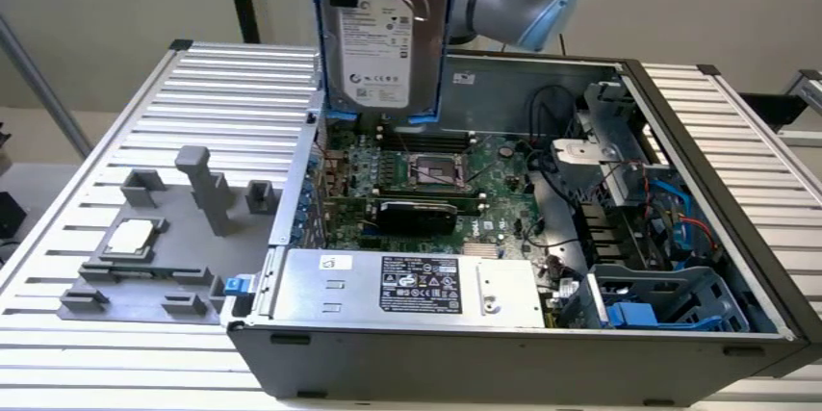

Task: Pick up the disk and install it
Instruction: 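Pick up the disk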

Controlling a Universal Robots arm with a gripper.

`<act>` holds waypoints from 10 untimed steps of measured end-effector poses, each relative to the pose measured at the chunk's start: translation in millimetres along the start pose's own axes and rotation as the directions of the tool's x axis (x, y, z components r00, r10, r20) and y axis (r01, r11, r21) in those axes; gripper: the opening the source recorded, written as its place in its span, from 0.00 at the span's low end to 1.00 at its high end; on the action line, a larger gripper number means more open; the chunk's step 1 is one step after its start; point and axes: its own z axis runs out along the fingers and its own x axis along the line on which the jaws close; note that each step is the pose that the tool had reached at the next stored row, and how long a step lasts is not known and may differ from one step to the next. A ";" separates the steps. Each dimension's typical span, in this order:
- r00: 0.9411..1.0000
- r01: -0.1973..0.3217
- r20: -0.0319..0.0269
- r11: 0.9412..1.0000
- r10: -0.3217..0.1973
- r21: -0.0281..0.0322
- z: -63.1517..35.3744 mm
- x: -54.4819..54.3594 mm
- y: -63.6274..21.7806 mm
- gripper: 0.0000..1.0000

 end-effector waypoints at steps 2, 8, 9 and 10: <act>1.000 0.000 0.000 1.000 0.000 0.000 -0.2 2.6 -9.1 0.00; 1.000 0.000 0.000 1.000 0.000 0.000 -0.7 10.8 -36.6 0.00; 1.000 0.000 0.000 1.000 0.000 0.000 -0.7 12.2 -41.2 0.00; 1.000 0.000 0.000 1.000 0.000 0.000 -0.8 13.7 -46.0 0.00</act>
